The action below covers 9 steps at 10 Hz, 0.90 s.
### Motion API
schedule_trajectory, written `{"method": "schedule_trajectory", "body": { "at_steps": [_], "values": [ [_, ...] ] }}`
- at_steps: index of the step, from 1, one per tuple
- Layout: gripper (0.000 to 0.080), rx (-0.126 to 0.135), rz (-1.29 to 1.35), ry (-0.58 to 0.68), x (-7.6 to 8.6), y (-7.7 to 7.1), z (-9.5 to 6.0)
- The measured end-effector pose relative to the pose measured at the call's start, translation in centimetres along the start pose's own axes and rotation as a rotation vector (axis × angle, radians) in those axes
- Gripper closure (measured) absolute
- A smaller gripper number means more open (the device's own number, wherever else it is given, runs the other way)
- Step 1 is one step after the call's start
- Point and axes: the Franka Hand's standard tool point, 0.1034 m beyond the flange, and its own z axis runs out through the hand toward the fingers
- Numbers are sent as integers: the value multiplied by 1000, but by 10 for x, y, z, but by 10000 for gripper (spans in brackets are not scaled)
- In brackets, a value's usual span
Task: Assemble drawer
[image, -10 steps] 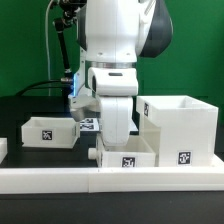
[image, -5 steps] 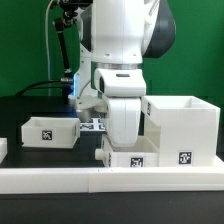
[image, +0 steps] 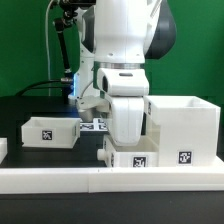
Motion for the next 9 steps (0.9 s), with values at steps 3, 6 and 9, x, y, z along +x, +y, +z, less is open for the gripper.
{"method": "schedule_trajectory", "body": {
  "at_steps": [3,6,9],
  "values": [
    [758,0,67,2,8,0,0],
    [758,1,102,2,15,1,0],
    [758,-1,76,1,14,2,0]
  ]
}}
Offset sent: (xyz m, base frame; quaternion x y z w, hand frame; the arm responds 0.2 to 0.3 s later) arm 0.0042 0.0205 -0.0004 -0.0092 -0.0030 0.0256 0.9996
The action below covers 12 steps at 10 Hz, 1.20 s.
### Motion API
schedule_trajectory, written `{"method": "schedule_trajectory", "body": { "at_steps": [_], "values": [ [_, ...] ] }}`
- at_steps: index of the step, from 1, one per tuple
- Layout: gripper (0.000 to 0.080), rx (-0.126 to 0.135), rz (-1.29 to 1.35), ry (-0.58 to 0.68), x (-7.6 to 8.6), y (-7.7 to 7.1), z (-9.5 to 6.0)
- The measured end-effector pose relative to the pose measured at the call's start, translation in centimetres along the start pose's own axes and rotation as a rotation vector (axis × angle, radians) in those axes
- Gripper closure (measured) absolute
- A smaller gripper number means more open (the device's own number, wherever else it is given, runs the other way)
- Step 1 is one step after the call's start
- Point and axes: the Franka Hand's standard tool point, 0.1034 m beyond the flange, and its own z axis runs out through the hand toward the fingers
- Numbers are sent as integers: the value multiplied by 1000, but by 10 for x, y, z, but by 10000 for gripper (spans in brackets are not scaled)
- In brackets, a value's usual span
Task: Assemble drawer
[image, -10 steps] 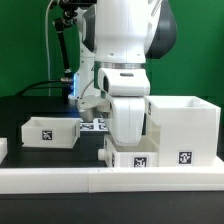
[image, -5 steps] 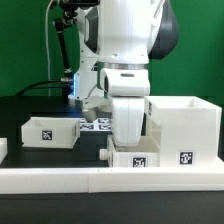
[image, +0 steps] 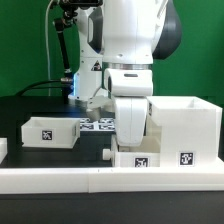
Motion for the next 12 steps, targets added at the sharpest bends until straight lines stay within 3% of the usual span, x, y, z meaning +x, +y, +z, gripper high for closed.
{"method": "schedule_trajectory", "body": {
  "at_steps": [1,2,3,4,5,6,7,8,10,12],
  "values": [
    [758,0,3,0,-1,0,0],
    [675,1,3,0,-1,0,0],
    [540,1,4,0,-1,0,0],
    [540,6,15,-1,-1,0,0],
    [357,4,20,0,0,1,-1],
    [229,4,20,-1,0,1,-4],
    [229,-3,22,-1,0,3,-8],
    [164,-10,29,-1,0,5,-13],
    [154,-28,45,-3,-1,12,-28],
    [151,-21,37,-14,-17,27,-44]
  ]
}}
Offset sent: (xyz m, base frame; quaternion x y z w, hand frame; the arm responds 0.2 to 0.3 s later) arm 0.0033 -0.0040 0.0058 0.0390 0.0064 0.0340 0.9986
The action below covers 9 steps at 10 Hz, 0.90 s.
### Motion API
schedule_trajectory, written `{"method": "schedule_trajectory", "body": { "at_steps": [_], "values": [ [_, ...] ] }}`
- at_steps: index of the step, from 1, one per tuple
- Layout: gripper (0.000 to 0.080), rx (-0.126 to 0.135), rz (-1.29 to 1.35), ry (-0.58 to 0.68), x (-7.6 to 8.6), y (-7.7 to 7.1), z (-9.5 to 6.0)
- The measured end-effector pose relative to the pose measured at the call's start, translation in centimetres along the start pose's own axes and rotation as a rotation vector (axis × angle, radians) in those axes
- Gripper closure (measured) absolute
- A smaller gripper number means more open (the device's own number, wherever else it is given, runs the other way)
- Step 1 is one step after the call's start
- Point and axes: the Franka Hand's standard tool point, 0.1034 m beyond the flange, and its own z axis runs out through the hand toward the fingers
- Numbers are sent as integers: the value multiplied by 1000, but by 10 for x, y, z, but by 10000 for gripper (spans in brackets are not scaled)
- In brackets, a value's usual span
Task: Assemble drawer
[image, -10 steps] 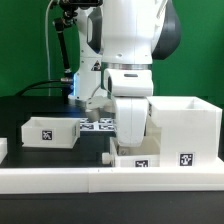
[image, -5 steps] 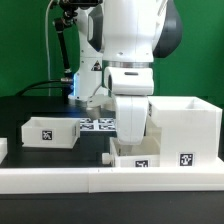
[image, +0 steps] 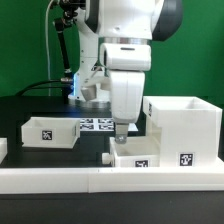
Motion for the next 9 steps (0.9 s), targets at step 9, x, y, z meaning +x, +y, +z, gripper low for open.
{"method": "schedule_trajectory", "body": {
  "at_steps": [9],
  "values": [
    [151,-7,-74,90,-50,23,1]
  ]
}}
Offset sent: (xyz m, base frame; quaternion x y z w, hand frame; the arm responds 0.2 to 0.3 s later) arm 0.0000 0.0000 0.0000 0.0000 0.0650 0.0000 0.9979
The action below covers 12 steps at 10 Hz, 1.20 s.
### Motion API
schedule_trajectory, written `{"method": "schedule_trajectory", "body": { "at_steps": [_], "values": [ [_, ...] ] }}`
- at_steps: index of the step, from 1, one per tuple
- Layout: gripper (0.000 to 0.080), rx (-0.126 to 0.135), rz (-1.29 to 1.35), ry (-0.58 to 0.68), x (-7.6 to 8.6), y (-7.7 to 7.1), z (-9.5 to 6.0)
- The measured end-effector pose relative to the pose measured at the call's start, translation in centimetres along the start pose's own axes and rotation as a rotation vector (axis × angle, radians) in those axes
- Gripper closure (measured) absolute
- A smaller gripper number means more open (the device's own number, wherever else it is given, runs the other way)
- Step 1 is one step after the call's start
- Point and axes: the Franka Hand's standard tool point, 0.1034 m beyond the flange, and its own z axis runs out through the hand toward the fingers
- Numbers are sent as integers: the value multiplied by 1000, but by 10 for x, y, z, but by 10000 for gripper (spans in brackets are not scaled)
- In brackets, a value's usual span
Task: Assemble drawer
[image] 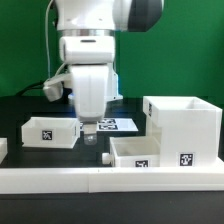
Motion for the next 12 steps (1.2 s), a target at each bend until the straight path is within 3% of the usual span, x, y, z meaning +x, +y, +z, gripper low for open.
{"method": "schedule_trajectory", "body": {
  "at_steps": [3,9,12],
  "values": [
    [151,11,-34,106,-16,-2,11],
    [151,54,-17,146,23,-12,38],
    [151,68,20,133,48,-11,41]
  ]
}}
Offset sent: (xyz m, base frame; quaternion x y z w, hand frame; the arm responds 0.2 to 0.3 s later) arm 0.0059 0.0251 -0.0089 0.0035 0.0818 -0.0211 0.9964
